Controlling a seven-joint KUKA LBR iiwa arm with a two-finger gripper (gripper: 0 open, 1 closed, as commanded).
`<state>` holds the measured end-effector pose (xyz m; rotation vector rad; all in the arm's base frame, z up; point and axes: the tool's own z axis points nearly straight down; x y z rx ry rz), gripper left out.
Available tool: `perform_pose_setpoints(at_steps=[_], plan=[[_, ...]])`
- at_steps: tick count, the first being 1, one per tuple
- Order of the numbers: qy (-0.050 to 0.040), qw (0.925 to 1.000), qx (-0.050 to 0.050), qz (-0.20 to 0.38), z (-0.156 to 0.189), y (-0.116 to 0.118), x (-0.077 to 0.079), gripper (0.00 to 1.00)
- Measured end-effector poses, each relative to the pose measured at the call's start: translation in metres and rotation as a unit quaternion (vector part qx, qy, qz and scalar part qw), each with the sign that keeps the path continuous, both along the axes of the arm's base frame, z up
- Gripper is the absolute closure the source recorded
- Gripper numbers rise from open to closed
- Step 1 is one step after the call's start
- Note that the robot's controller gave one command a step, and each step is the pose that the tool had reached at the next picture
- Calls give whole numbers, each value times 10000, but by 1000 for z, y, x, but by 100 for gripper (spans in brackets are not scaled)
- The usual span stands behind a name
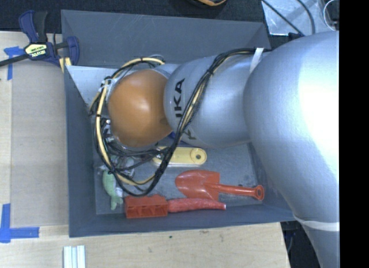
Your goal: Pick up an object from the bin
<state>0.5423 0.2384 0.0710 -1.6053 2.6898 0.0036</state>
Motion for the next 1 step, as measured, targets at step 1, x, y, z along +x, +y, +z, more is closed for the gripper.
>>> perform_pose_setpoints(at_steps=[1], plan=[[-1,10000,2,-4,0,0,0,100]])
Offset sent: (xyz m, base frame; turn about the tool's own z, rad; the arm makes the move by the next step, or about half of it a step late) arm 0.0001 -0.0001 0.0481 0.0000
